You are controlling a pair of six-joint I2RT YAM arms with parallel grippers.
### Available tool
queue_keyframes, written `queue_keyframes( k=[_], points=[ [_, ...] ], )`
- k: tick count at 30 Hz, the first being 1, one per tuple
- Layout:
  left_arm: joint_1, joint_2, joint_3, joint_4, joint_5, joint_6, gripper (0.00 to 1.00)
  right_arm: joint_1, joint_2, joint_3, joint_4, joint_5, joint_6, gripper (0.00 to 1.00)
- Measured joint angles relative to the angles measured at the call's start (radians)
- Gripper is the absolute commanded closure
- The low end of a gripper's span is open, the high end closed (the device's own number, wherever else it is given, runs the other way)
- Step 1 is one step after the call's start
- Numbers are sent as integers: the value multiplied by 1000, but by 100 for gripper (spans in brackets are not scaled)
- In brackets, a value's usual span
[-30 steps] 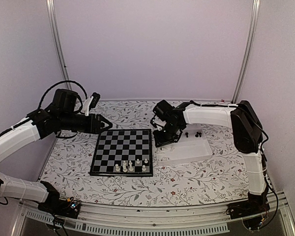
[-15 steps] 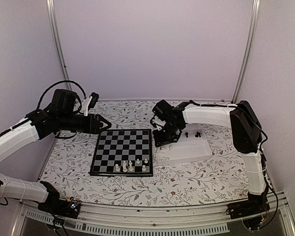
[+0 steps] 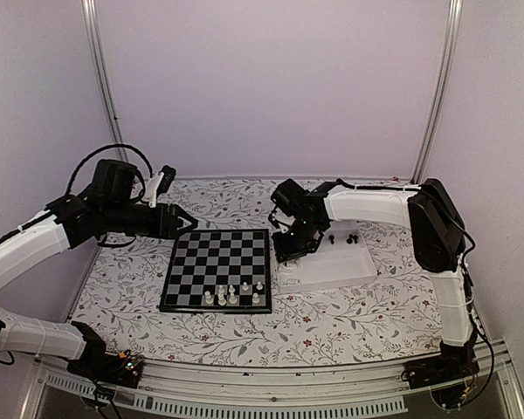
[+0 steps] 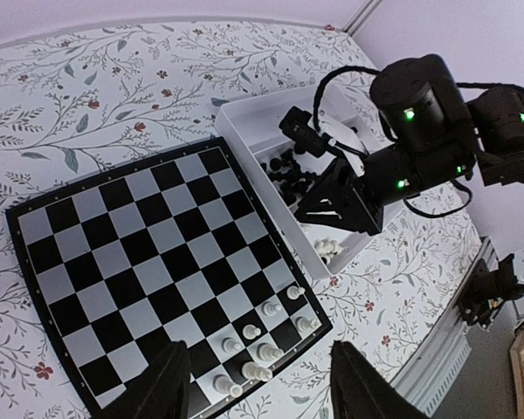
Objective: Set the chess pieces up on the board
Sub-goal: Pick up the chess piece from the storage box.
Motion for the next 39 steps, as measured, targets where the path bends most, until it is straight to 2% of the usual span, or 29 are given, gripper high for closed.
queue_keyframes(
  k=[9, 19, 26, 32, 39],
  points=[
    [0, -16, -13, 0, 0, -4, 43, 0, 0, -7, -4, 14, 6, 79],
    [0, -16, -16, -2, 0, -5, 43, 0, 62, 58, 0, 16, 6, 90],
    [0, -16, -16, -8, -13, -5, 43, 4, 44, 43, -14, 46, 5, 92],
    [12, -18, -36, -38, -103, -41, 41, 28, -61, 49, -68, 67, -6, 92],
    [105, -18, -123, -111, -215, -117, 41, 158, -87, 235, -84, 31, -52, 91]
  ],
)
